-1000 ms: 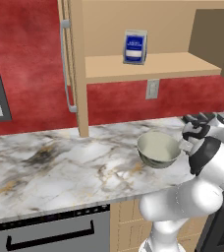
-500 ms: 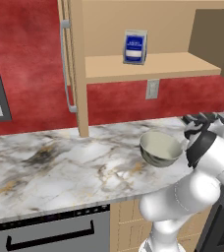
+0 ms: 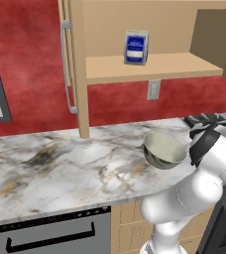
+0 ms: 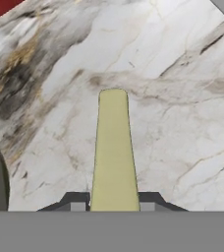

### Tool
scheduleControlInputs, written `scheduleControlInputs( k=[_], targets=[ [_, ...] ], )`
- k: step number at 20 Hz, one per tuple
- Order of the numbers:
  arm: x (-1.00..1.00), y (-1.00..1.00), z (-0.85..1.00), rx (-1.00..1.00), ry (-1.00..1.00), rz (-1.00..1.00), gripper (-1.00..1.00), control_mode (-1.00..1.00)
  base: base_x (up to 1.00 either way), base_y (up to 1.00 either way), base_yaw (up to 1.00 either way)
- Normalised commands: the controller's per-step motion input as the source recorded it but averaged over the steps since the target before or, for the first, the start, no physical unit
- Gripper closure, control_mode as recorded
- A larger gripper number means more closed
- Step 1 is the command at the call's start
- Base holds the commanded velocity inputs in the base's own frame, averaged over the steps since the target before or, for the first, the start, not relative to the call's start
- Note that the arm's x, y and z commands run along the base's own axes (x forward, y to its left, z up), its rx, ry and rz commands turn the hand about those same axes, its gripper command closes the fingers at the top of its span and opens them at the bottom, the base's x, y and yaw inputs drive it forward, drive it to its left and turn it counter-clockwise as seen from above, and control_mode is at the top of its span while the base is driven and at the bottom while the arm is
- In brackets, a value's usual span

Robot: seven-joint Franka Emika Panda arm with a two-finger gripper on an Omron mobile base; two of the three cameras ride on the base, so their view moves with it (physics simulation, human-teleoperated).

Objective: Pick the egg and butter from the fridge and place them by the bowl for mixing.

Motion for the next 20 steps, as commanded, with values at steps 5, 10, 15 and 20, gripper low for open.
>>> scheduleControlInputs(
  k=[5, 10, 15, 20],
  targets=[
    [0.02, 0.00, -0.12, 0.06, -0.01, 0.00, 1.00, -1.00, 0.00, 0.00, 0.00],
    [0.08, 0.01, -0.02, 0.04, 0.01, 0.00, -1.00, -1.00, 0.00, 0.00, 0.00],
    [0.00, 0.00, 0.00, 0.04, 0.00, 0.00, -1.00, -1.00, 0.00, 0.00, 0.00],
    [0.00, 0.00, 0.01, 0.01, 0.00, 0.00, -1.00, -1.00, 0.00, 0.00, 0.00]
  ],
)
